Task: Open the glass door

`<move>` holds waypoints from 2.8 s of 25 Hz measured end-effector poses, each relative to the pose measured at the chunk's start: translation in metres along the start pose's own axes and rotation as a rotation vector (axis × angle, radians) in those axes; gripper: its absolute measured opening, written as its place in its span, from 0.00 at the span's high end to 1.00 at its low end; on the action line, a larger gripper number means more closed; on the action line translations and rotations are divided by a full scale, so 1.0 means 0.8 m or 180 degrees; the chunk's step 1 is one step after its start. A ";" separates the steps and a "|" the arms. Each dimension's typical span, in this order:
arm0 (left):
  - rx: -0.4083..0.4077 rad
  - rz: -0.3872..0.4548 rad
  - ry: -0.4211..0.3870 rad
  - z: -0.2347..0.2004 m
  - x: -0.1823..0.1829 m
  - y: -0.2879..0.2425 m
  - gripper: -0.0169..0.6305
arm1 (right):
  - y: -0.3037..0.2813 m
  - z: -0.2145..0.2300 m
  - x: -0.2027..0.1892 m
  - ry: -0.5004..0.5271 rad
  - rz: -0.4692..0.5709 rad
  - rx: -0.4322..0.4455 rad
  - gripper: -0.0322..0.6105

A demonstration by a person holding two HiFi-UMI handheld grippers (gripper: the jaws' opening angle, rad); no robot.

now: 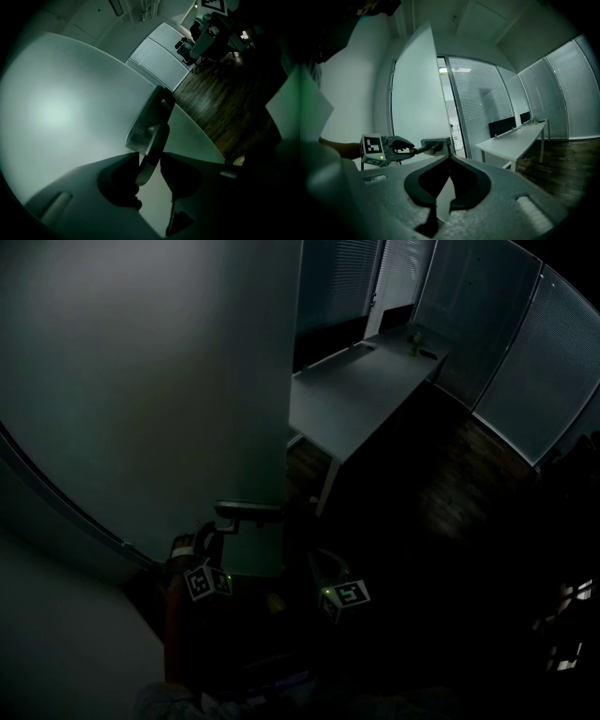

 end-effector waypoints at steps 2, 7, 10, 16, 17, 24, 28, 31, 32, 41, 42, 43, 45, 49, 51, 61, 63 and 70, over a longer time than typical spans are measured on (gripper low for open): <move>-0.0003 0.0008 -0.0002 0.005 0.000 0.006 0.75 | 0.007 0.001 -0.001 0.0010 0.0001 0.0002 0.95; -0.0016 0.0041 0.0035 0.012 0.006 0.024 0.75 | 0.011 0.006 -0.002 0.0012 0.0013 0.0021 0.95; -0.0007 0.0030 0.0030 0.015 0.007 0.034 0.74 | 0.014 -0.003 -0.002 0.0016 0.0007 0.0096 0.95; 0.0012 0.0019 0.0043 0.022 0.002 0.052 0.74 | 0.018 -0.022 -0.005 0.0032 0.0002 0.0203 0.95; 0.0015 0.0012 0.0040 0.022 0.001 0.057 0.74 | 0.020 -0.024 -0.004 0.0030 0.0003 0.0211 0.95; 0.0018 0.0020 0.0062 0.031 -0.006 0.069 0.74 | 0.024 -0.024 -0.011 0.0001 0.0014 0.0222 0.95; 0.0003 0.0017 0.0049 0.038 -0.010 0.078 0.74 | 0.032 -0.024 -0.017 -0.0017 -0.0014 0.0207 0.95; -0.0017 0.0024 0.0047 0.037 -0.011 0.083 0.74 | 0.035 -0.022 -0.017 -0.0007 -0.0011 0.0170 0.95; -0.0024 0.0030 0.0046 0.038 -0.012 0.084 0.74 | 0.035 -0.020 -0.018 -0.0008 -0.0011 0.0155 0.95; -0.0061 0.0116 0.0008 0.039 -0.017 0.095 0.74 | 0.040 -0.035 -0.020 -0.0023 0.0014 0.0038 0.95; -0.0059 0.0130 0.0014 0.039 -0.019 0.097 0.74 | 0.041 -0.039 -0.021 -0.0025 0.0020 0.0015 0.95; -0.0061 0.0145 0.0024 0.039 -0.021 0.099 0.74 | 0.042 -0.043 -0.022 -0.0024 0.0025 -0.0013 0.95; -0.0084 0.0199 0.0039 0.040 -0.025 0.101 0.74 | 0.045 -0.049 -0.023 -0.0019 0.0033 -0.0070 0.95; -0.0161 0.0258 0.0004 0.047 -0.026 0.114 0.74 | 0.061 -0.065 -0.025 -0.0052 0.0067 -0.0194 0.95; -0.0158 0.0289 -0.0025 0.049 -0.028 0.119 0.74 | 0.069 -0.073 -0.025 -0.0057 0.0101 -0.0250 0.95; -0.0120 0.0335 -0.0110 0.060 -0.032 0.143 0.75 | 0.107 -0.109 -0.046 -0.0050 0.0128 -0.0387 0.95; -0.0147 0.0329 -0.0108 0.064 -0.036 0.151 0.75 | 0.113 -0.117 -0.049 -0.0052 0.0154 -0.0401 0.95; -0.0188 0.0354 -0.0136 0.069 -0.041 0.178 0.75 | 0.138 -0.136 -0.051 -0.0074 0.0242 -0.0457 0.95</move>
Point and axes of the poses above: the fingertips, and each gripper's own axes: y backward along the fingers, z to its right, x out of its top, the point moved 2 cm from there along y, backward along the fingers, and after that the axes turned 8 degrees about -y, right-handed, at the moved point
